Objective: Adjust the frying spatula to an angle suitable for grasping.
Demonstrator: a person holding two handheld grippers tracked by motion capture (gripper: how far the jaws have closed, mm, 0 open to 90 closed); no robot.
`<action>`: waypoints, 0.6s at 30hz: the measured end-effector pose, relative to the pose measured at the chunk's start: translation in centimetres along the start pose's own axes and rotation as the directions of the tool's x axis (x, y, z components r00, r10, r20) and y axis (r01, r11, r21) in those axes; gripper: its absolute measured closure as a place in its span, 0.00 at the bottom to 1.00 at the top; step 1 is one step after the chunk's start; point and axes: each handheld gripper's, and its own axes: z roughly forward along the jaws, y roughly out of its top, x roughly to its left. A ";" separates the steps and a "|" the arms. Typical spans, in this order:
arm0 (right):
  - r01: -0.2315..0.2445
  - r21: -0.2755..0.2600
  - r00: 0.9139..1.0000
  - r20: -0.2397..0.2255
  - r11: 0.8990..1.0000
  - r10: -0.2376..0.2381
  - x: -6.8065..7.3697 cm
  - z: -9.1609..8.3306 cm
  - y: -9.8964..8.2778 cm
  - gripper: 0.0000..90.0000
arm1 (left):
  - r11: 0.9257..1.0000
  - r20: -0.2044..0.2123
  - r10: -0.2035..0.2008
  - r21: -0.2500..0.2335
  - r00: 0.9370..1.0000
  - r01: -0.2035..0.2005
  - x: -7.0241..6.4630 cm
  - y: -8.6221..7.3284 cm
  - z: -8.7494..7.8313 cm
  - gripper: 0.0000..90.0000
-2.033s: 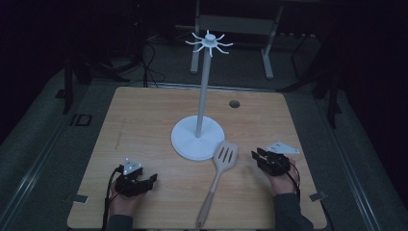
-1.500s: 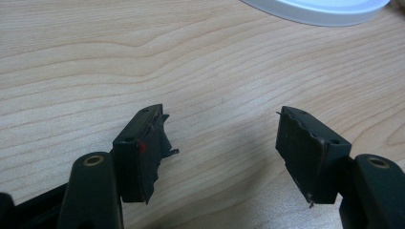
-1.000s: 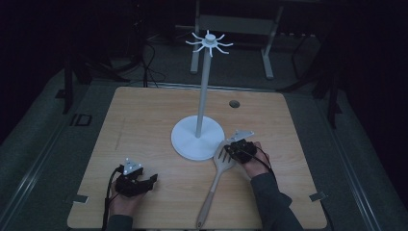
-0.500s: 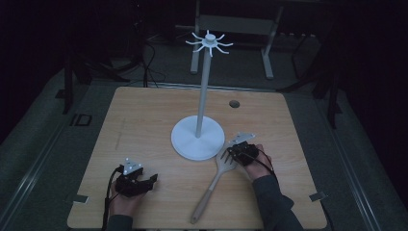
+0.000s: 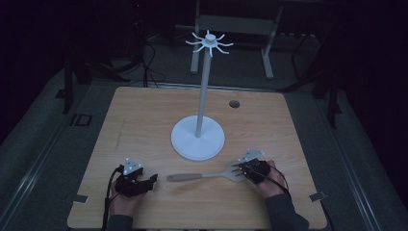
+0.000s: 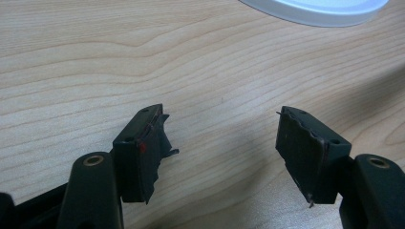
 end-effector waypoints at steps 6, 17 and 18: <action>0.005 0.011 0.999 -0.054 1.000 -0.004 1.6 -1.4 -1.6 1.00 | 1.000 -0.002 0.004 0.000 1.000 -0.004 0.0 0.0 0.0 0.38; 0.021 -0.010 0.987 -0.160 1.000 -0.022 3.9 -3.2 -1.9 0.97 | 1.000 -0.001 0.004 0.000 1.000 -0.004 0.0 0.0 0.0 0.38; 0.024 -0.012 0.987 -0.161 1.000 -0.026 3.9 -3.2 -1.8 0.97 | 1.000 -0.002 0.004 0.001 1.000 -0.004 0.0 0.0 0.0 0.38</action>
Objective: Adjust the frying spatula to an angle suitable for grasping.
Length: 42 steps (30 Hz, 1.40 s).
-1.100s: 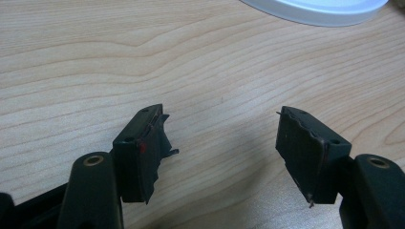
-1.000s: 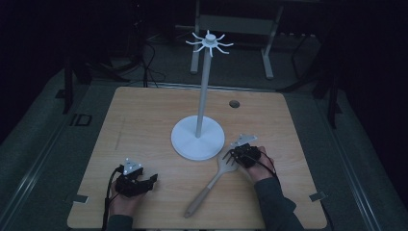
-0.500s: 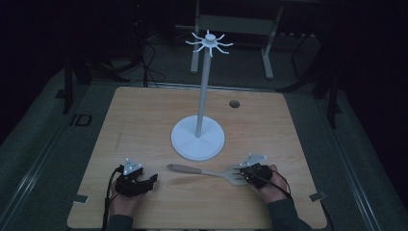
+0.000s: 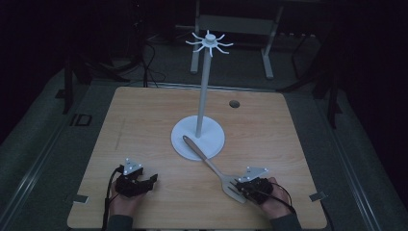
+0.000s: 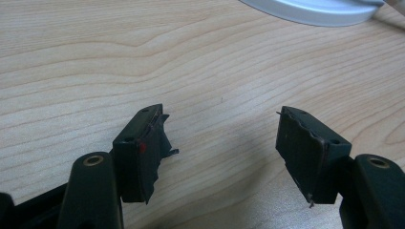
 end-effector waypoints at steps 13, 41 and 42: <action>0.018 -0.039 1.000 0.009 0.999 -0.018 -0.1 0.2 3.3 0.82 | 1.000 0.000 0.001 0.000 1.000 -0.001 0.0 0.0 0.0 0.38; -0.053 0.115 0.999 0.011 0.992 0.052 -1.2 7.4 9.9 0.87 | 1.000 0.003 0.001 0.000 1.000 -0.001 0.0 0.0 0.0 0.38; -0.056 0.115 0.998 0.017 0.992 0.055 -1.4 7.3 9.7 0.87 | 1.000 0.003 0.002 0.000 1.000 -0.002 0.0 0.0 0.0 0.38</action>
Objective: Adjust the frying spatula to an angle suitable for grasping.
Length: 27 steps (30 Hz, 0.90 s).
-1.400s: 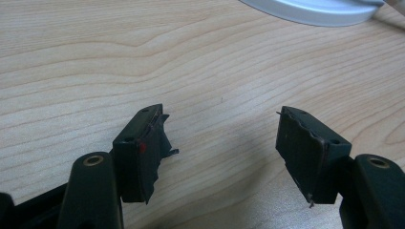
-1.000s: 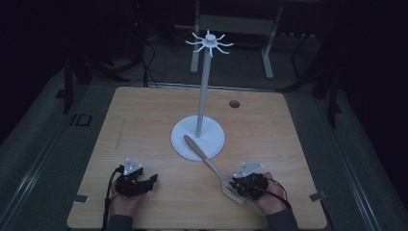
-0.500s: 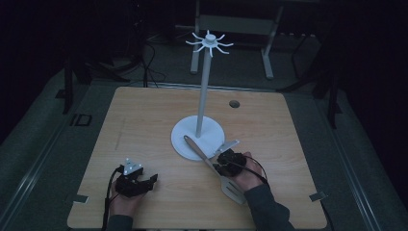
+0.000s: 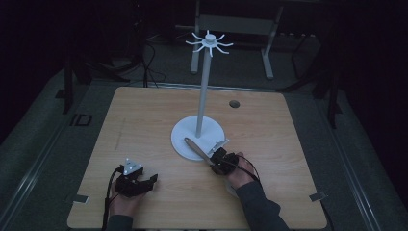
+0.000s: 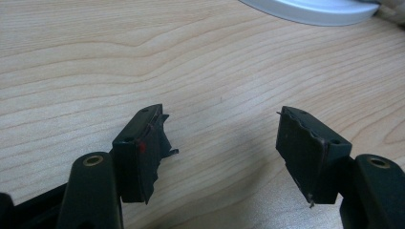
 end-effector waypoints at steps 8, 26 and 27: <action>-0.047 0.021 0.999 0.003 0.999 0.047 -1.7 -0.9 -1.8 0.86 | 1.000 -0.003 0.001 -0.001 1.000 -0.001 -0.1 0.0 0.1 0.38; -0.066 0.040 0.998 -0.018 0.997 0.066 -2.2 1.0 1.6 0.82 | 1.000 0.001 0.003 0.000 1.000 -0.003 -0.1 0.0 0.0 0.38; -0.065 0.041 0.998 -0.019 0.997 0.065 -2.2 1.0 1.6 0.83 | 1.000 0.000 0.004 0.000 1.000 -0.004 -0.1 0.0 0.0 0.38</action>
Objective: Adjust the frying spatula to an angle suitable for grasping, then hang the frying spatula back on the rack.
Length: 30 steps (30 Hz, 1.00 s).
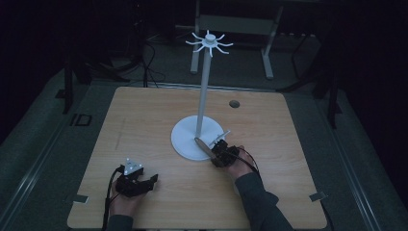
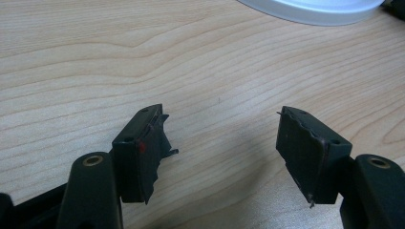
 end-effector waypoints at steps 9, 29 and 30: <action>0.015 -0.019 1.000 0.018 1.000 -0.015 0.4 -0.4 -0.2 0.83 | 1.000 0.002 0.002 -0.002 1.000 -0.002 0.0 0.0 0.0 0.38; -0.002 -0.150 1.000 0.027 0.989 0.006 0.2 -3.4 -1.8 0.83 | 1.000 0.001 0.005 -0.002 1.000 -0.005 0.0 -0.1 0.0 0.38; -0.001 -0.153 1.000 0.027 0.988 0.005 0.1 -3.5 -1.8 0.83 | 1.000 0.000 0.007 -0.002 1.000 -0.007 -0.1 -0.1 0.0 0.38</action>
